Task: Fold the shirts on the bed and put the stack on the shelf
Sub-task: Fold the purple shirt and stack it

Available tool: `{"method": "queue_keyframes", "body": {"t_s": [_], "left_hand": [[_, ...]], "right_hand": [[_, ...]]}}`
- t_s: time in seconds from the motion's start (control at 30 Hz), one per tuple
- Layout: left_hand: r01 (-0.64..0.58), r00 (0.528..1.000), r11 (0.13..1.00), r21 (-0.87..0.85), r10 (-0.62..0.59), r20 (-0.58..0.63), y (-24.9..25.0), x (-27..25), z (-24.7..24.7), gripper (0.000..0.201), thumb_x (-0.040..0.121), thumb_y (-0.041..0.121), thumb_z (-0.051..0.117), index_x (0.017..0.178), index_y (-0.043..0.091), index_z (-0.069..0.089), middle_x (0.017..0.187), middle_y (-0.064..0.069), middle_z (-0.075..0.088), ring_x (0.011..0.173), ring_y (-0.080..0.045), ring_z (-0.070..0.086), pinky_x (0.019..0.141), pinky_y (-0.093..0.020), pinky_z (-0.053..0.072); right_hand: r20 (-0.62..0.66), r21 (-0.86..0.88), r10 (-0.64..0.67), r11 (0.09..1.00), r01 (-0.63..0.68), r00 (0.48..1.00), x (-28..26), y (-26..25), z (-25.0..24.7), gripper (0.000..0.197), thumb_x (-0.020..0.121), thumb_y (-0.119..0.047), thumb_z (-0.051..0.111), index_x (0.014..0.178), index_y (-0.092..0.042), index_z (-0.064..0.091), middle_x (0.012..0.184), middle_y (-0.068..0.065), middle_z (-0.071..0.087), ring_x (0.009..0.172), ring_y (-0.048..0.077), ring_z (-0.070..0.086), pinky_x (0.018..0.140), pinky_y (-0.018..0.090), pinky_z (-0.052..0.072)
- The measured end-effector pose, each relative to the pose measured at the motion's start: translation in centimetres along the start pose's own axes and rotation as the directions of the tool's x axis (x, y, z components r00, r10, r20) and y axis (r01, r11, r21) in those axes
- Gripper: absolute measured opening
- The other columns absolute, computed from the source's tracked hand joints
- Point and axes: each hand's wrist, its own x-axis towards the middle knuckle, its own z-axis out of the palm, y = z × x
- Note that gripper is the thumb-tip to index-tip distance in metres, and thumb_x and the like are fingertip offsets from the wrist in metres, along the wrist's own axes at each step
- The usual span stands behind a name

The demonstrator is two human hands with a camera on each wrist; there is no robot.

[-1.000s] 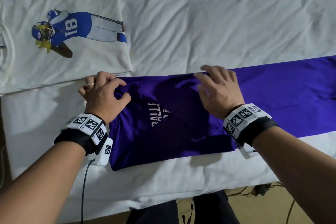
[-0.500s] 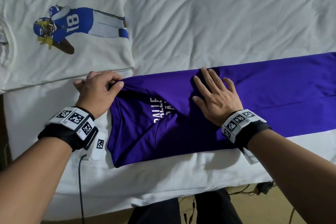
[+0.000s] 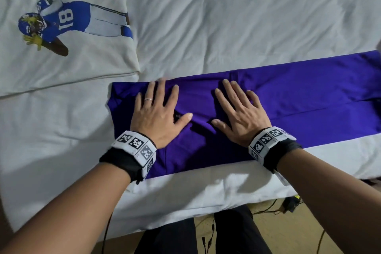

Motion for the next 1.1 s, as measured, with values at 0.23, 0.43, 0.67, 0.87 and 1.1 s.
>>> {"method": "queue_keyframes", "body": {"t_s": [0.23,0.43,0.67,0.87,1.1], "left_hand": [[-0.015,0.999,1.000,0.009,0.015,-0.041,-0.2,-0.1,0.5,0.095,0.085,0.076,0.037,0.160,0.024,0.009,0.167,-0.016,0.003,0.154,-0.034,0.000,0.122,-0.058,0.008],[-0.035,0.999,0.992,0.118,0.033,0.025,3.0,-1.2,0.5,0.096,0.079,0.078,0.024,0.159,0.024,0.021,0.167,-0.013,0.011,0.153,-0.035,0.011,0.119,-0.062,0.009],[-0.139,0.987,0.990,0.020,0.140,-0.078,12.0,-1.8,-0.6,0.076,0.079,0.061,0.039,0.140,0.017,0.053,0.153,-0.014,0.041,0.141,-0.036,0.039,0.113,-0.057,0.033],[-0.282,0.957,0.958,-0.046,0.278,-0.082,27.3,1.0,1.6,0.053,0.073,0.051,0.053,0.114,0.018,0.064,0.121,-0.006,0.057,0.104,-0.030,0.057,0.082,-0.045,0.049],[-0.323,0.946,0.942,-0.094,0.324,-0.007,43.2,5.8,4.1,0.045,0.068,0.047,0.064,0.104,0.020,0.065,0.105,-0.007,0.059,0.089,-0.032,0.057,0.070,-0.040,0.045]], "right_hand": [[0.021,-0.012,0.017,1.000,-0.017,1.000,-3.7,2.5,-0.4,0.087,0.091,-0.069,0.030,0.156,-0.013,0.021,0.166,0.009,0.007,0.152,0.027,0.011,0.115,0.053,0.022],[0.072,-0.008,-0.062,0.998,0.062,0.995,-8.4,2.8,0.8,0.077,0.092,-0.063,0.035,0.154,-0.017,0.032,0.165,0.006,0.015,0.151,0.026,0.019,0.113,0.053,0.026],[-0.087,0.035,0.017,0.999,-0.014,0.996,-10.6,15.2,-2.5,0.052,0.089,-0.049,0.041,0.115,-0.013,0.067,0.137,0.012,0.056,0.117,0.035,0.054,0.087,0.049,0.046],[0.040,0.048,0.206,0.977,-0.208,0.978,-8.4,28.8,-4.6,0.028,0.088,-0.023,0.058,0.111,-0.011,0.067,0.119,0.011,0.061,0.106,0.036,0.056,0.082,0.046,0.046],[0.106,0.034,0.129,0.991,-0.133,0.986,-6.0,39.0,-5.1,0.034,0.088,-0.018,0.053,0.121,-0.018,0.062,0.127,0.008,0.056,0.120,0.033,0.050,0.092,0.044,0.044]]}}
